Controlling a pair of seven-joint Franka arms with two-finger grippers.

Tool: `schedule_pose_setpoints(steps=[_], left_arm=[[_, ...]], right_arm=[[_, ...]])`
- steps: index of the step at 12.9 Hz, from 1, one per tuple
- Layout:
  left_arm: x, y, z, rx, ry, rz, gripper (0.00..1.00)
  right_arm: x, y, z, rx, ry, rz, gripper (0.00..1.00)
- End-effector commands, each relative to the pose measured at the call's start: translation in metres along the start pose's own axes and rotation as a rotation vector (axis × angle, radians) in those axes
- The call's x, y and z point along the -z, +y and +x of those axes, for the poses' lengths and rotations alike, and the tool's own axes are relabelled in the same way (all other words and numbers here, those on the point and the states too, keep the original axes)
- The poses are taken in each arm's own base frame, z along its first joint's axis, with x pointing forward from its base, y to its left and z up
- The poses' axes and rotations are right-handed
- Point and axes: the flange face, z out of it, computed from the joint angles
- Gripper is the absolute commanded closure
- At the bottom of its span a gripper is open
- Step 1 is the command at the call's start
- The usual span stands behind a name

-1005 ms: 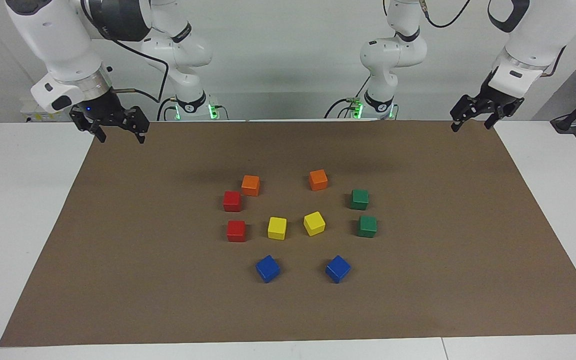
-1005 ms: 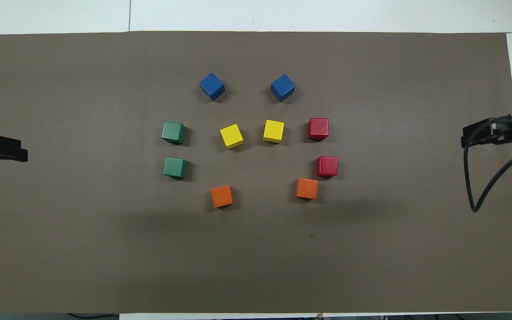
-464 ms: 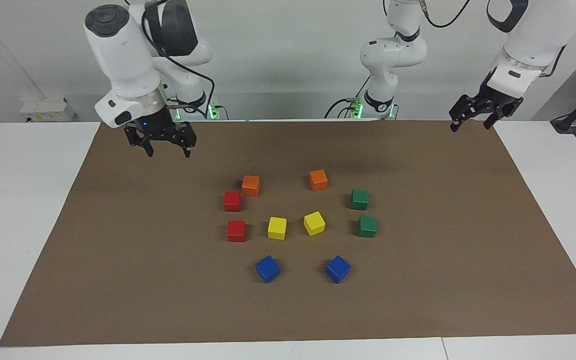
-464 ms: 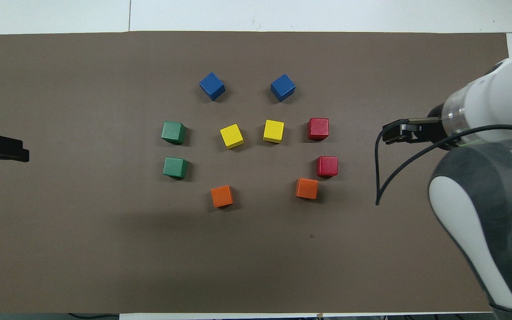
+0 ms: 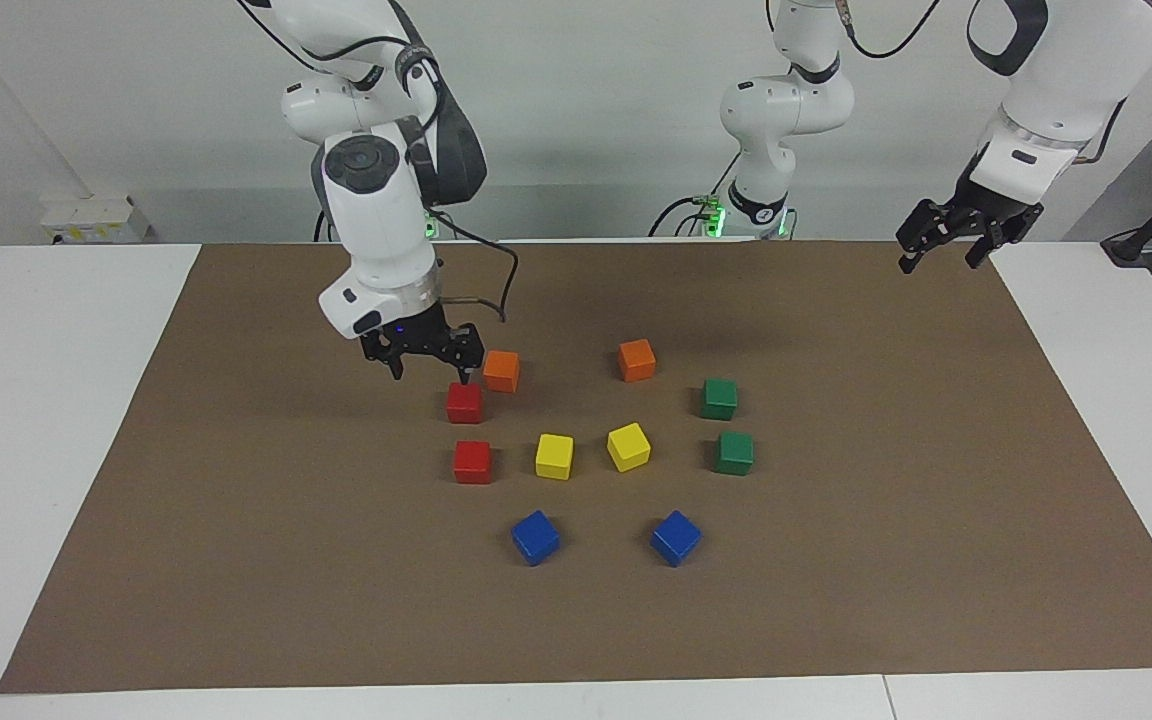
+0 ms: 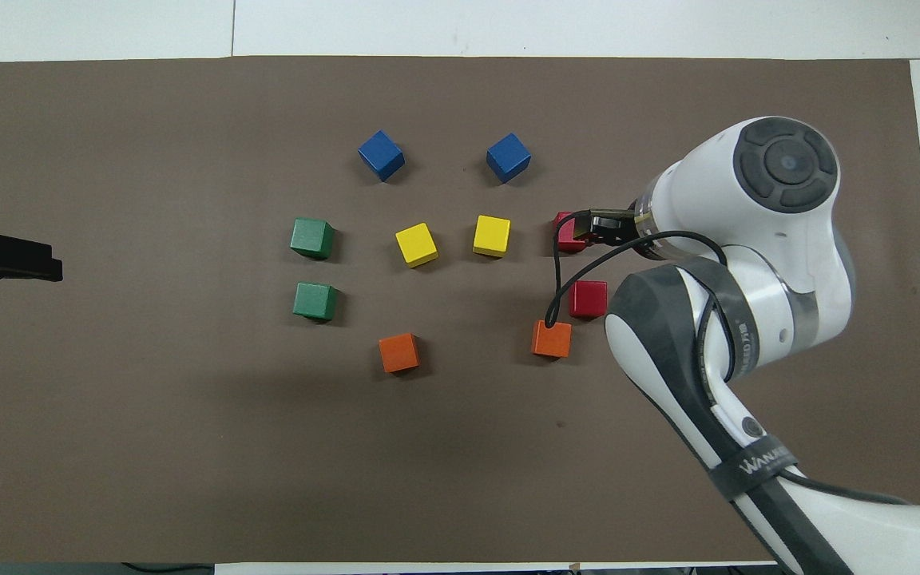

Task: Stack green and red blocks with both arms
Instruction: 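Grasp the red cube with the right gripper while the left gripper grasps a green cube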

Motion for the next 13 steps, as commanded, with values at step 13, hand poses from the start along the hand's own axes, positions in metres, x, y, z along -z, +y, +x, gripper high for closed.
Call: schedule_pose_setpoints(steps=[13], left_arm=[[-0.207,0.18,0.007,-0.31,-0.028,-0.009,0.0]], right_arm=[[-0.074,0.007,-0.041,0.058,0.007,0.012,0.02]])
